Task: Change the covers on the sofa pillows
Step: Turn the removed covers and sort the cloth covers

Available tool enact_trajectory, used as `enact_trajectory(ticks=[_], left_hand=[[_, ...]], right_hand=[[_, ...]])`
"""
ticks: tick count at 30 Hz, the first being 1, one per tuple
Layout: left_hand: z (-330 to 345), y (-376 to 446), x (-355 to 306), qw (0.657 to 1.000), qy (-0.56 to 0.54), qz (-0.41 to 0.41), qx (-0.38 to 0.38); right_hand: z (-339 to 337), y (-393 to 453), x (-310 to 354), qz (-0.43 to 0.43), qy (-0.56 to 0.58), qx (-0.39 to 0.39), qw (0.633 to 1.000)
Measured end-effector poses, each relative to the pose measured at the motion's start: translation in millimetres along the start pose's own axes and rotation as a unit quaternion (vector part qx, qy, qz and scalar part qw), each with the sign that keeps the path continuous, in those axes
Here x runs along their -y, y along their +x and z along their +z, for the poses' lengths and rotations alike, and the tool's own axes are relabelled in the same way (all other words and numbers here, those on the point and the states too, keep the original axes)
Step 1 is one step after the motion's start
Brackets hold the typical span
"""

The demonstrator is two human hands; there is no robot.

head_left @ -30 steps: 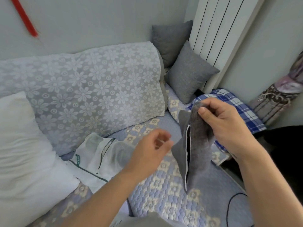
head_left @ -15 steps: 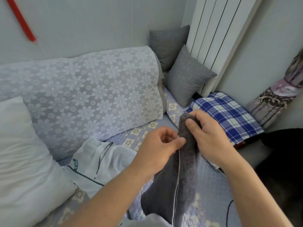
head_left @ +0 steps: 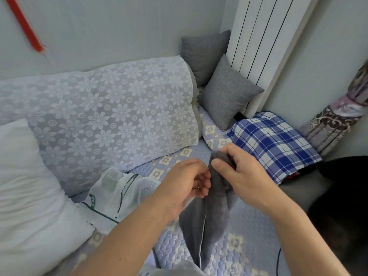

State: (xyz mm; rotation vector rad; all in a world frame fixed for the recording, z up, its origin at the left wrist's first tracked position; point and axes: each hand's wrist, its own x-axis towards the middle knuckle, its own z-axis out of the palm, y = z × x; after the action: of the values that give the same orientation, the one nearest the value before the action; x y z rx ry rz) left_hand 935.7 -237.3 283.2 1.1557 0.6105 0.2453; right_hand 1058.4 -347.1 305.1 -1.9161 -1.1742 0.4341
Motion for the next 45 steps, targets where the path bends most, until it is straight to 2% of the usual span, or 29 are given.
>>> enact_trajectory(ticks=[4,7,9,14,18,21,23,24,26,27,29,30,32,33,34,36,38,41,45], left_hand=[[-8.1,3.0,8.1,0.996,0.051,0.018,-0.067],[-9.9,3.5,10.7,0.989,0.110,0.024,-0.096],[-12.3,7.6,12.9,0.983,0.147,0.026,-0.107],[-34.3,27.8,38.2,0.972,0.176,-0.015,-0.154],[-74.9,39.0,83.0,0.946,0.226,-0.074,-0.222],[-109.4,35.0,107.3,0.936,0.214,-0.120,-0.253],[-117.1,31.5,113.5,0.943,0.193,-0.116,-0.244],[-114.4,30.2,112.4,0.950,0.185,-0.107,-0.229],[-101.2,26.0,104.8,0.959,0.179,-0.086,-0.203],[-93.3,22.4,99.1,0.961,0.181,-0.070,-0.196],[-79.4,13.7,84.7,0.964,0.193,-0.020,-0.180],[-73.0,8.6,77.9,0.964,0.208,0.005,-0.166],[-61.5,-2.2,68.6,0.960,0.242,0.045,-0.134],[-56.8,-7.4,65.4,0.957,0.255,0.059,-0.125],[-54.5,-10.1,64.4,0.954,0.262,0.067,-0.127],[-59.4,-11.6,65.3,0.948,0.267,0.052,-0.164],[-71.6,-7.2,72.8,0.948,0.234,-0.003,-0.215],[-92.0,0.3,92.4,0.947,0.162,-0.095,-0.262],[-118.1,7.9,111.0,0.927,0.240,-0.101,-0.271]], right_hand=[[3.6,-3.2,-11.1,-0.018,-0.074,0.056,0.996],[5.9,-5.8,-16.4,-0.094,-0.112,-0.010,0.989],[8.3,-7.3,-19.0,-0.114,-0.117,-0.054,0.985],[-4.1,-7.0,-23.5,-0.069,-0.079,-0.161,0.981],[-18.9,-9.5,-13.0,0.007,-0.017,-0.245,0.969],[-21.0,-9.3,-13.2,0.058,0.023,-0.276,0.959],[-10.3,-11.2,-13.4,0.083,0.117,-0.266,0.953],[-4.6,-12.2,-10.5,0.091,0.216,-0.236,0.943],[4.1,-13.4,-6.7,0.117,0.369,-0.141,0.911],[8.3,-13.0,-5.9,0.119,0.366,-0.088,0.919],[18.4,-10.5,-8.9,0.106,0.165,0.026,0.980],[27.0,-9.3,-10.3,0.094,0.032,0.089,0.991],[53.0,-10.0,-18.3,0.050,-0.177,0.194,0.964],[66.7,-12.1,-23.9,0.037,-0.224,0.216,0.950],[79.9,-14.0,-31.3,0.028,-0.251,0.212,0.944],[93.5,-15.8,-41.6,0.024,-0.289,0.154,0.945],[94.5,-17.4,-47.9,0.038,-0.281,0.120,0.952],[92.2,-19.3,-42.5,0.019,-0.283,0.109,0.953],[82.1,-15.4,-36.9,0.031,-0.286,0.062,0.956]])
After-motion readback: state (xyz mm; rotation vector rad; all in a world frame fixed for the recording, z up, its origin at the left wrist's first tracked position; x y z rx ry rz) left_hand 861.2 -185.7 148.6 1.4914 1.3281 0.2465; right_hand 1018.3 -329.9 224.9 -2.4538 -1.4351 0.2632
